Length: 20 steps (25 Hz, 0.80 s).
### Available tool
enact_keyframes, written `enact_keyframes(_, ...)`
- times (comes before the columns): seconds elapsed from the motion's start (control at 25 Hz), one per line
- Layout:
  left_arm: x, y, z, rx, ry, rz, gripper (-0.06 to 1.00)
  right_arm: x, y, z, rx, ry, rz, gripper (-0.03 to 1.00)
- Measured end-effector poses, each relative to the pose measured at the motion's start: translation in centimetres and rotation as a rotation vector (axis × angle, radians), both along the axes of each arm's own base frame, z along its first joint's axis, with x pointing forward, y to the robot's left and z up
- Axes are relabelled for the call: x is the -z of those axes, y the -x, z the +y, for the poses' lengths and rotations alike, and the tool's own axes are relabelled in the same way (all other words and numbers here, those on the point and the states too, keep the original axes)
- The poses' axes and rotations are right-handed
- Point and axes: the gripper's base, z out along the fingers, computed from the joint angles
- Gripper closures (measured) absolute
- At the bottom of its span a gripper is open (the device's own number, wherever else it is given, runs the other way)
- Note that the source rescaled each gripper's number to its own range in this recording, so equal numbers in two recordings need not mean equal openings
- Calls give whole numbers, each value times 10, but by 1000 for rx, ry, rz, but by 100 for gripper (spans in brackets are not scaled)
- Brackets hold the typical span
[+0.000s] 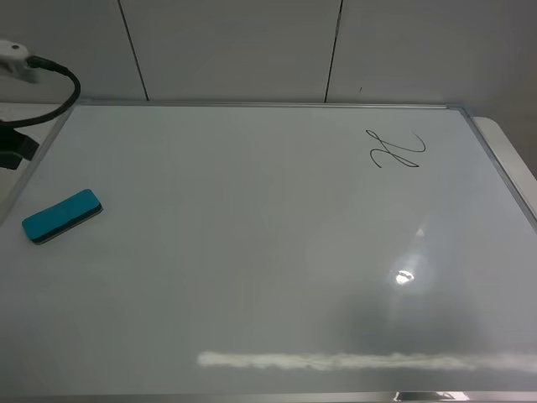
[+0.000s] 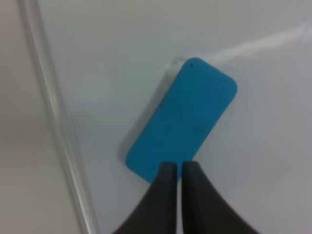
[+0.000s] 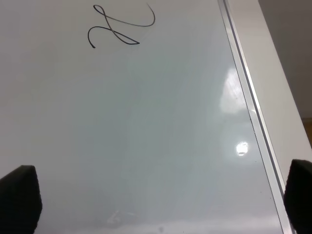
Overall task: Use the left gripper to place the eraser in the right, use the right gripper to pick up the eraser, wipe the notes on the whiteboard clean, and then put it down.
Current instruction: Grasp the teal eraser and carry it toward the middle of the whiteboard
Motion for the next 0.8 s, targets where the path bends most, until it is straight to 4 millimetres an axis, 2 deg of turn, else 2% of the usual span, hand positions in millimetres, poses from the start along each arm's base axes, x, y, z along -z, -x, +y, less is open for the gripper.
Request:
enact_keyframes(0.44,59,-32,3,62,-61,112,94,0,0,0,0,0,0,-3)
enact_keyframes(0.64,79,-40,3,68,-58,129,94,0,0,0,0,0,0,-3)
enact_keyframes(0.8,86,-42,3,69,-57,149,94,0,0,0,0,0,0,-3)
